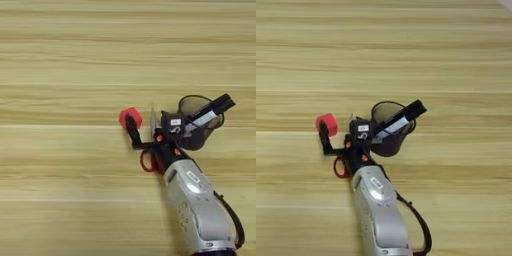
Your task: Move the objects on the table
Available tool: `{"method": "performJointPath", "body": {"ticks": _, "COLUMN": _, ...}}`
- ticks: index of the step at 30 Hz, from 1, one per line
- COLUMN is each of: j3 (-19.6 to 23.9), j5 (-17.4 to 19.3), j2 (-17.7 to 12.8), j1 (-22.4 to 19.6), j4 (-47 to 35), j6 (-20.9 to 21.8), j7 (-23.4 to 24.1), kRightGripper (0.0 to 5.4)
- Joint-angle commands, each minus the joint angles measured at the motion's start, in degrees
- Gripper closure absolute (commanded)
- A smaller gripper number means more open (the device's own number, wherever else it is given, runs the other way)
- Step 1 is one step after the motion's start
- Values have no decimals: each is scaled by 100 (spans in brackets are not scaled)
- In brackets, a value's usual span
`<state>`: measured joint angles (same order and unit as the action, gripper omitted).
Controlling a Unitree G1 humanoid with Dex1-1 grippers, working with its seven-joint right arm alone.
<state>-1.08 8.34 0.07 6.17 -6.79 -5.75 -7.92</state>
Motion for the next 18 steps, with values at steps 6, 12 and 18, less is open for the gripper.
{"method": "performJointPath", "body": {"ticks": 6, "j3": 125, "j5": -49, "j2": 23, "j1": -258, "j4": -249, "j6": 239, "j7": 199, "kRightGripper": 4}}
{"method": "performJointPath", "body": {"ticks": 12, "j3": 155, "j5": -38, "j2": 2, "j1": -224, "j4": -300, "j6": 223, "j7": 217, "kRightGripper": 4}}
{"method": "performJointPath", "body": {"ticks": 18, "j3": 59, "j5": -83, "j2": 9, "j1": -124, "j4": -404, "j6": 202, "j7": 195, "kRightGripper": 4}}
